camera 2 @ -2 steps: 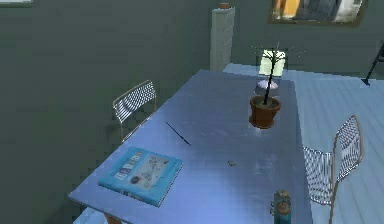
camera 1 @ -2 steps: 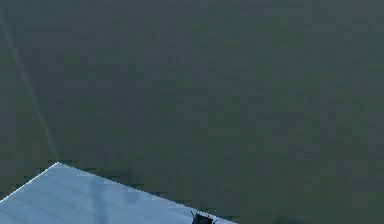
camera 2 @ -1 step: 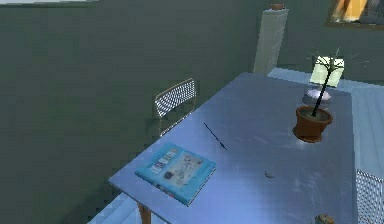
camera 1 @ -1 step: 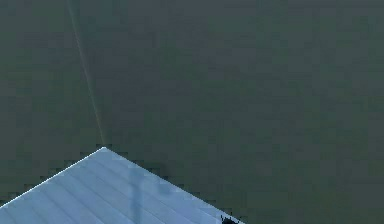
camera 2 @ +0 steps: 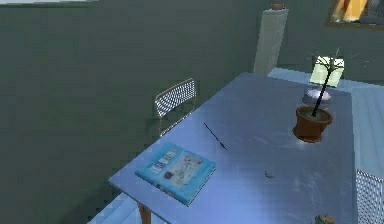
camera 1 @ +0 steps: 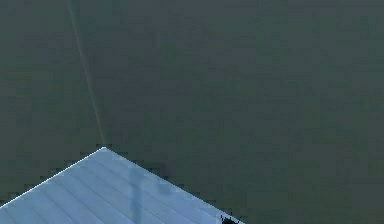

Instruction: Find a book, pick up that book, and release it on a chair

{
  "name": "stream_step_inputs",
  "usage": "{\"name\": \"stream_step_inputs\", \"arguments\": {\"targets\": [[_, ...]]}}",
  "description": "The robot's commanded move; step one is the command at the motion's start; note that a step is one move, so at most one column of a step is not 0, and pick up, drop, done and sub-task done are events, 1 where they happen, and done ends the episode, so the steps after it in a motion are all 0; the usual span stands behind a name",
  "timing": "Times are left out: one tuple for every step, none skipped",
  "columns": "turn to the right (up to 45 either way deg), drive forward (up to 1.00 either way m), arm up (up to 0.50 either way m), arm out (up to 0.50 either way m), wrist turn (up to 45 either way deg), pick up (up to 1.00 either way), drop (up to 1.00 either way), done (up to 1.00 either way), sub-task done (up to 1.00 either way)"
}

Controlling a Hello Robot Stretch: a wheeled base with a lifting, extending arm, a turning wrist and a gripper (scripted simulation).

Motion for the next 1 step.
{"name": "stream_step_inputs", "arguments": {"targets": [[0.0, 0.00, 0.26, 0.00, 0.0, 0.00, 0.00, 0.00, 0.00]]}}
